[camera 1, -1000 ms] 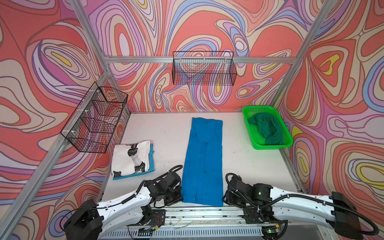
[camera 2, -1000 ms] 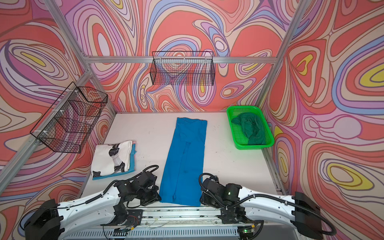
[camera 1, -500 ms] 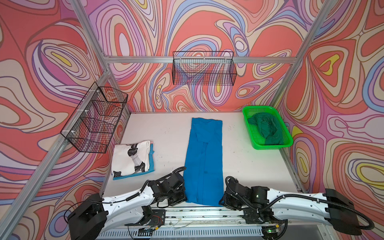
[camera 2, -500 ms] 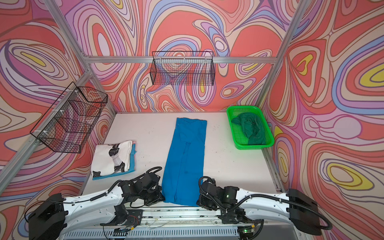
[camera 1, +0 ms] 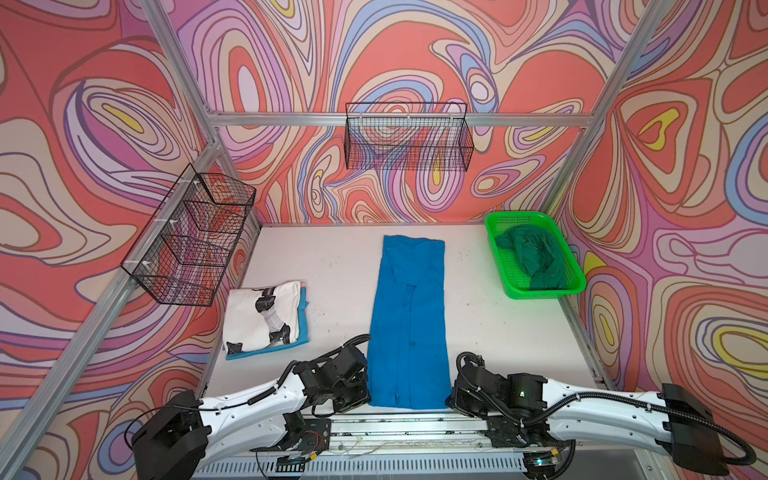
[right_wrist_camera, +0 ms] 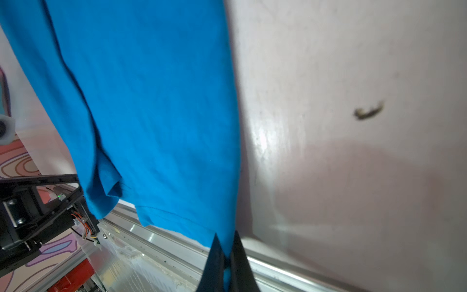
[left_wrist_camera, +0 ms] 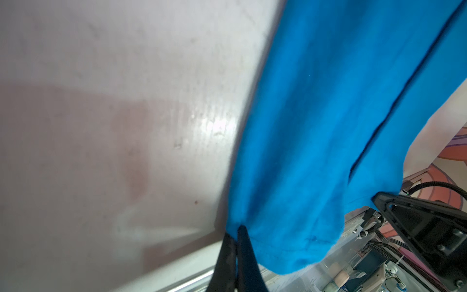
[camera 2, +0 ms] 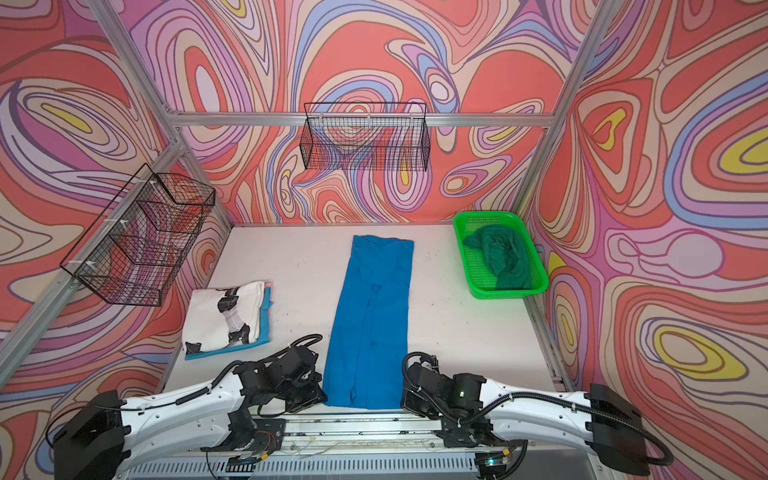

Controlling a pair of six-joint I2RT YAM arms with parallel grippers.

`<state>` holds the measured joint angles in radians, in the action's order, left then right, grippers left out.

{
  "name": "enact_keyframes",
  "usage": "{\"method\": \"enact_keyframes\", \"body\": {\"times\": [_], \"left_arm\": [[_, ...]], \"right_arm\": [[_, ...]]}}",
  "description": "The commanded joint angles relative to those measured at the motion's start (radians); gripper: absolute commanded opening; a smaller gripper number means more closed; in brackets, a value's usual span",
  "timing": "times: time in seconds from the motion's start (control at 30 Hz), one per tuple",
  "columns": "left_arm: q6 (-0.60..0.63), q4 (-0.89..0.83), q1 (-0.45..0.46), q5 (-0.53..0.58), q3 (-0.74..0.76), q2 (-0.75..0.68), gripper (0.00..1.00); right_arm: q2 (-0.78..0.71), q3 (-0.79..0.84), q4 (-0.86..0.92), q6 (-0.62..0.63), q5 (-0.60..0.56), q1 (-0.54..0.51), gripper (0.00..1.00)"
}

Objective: Fold and stack the t-shirts

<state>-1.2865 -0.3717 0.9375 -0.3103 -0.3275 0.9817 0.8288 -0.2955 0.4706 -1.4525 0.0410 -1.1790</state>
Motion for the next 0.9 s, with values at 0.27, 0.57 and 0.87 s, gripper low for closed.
{"method": "enact_keyframes", "body": {"times": [0.27,0.57,0.87], "left_arm": [[0.004,-0.037,0.014,0.034,-0.038,0.011,0.00],[0.038,-0.114,0.014,0.065,-0.127,-0.003,0.00],[0.094,-0.206,-0.043,0.079,-0.300,-0.011,0.00]], "right_arm": [[-0.043,-0.034,0.036,-0.003,-0.077,-0.005,0.00],[-0.095,-0.102,0.123,0.001,-0.155,-0.005,0.00],[-0.118,-0.221,0.219,0.015,-0.252,-0.004,0.00]]}}
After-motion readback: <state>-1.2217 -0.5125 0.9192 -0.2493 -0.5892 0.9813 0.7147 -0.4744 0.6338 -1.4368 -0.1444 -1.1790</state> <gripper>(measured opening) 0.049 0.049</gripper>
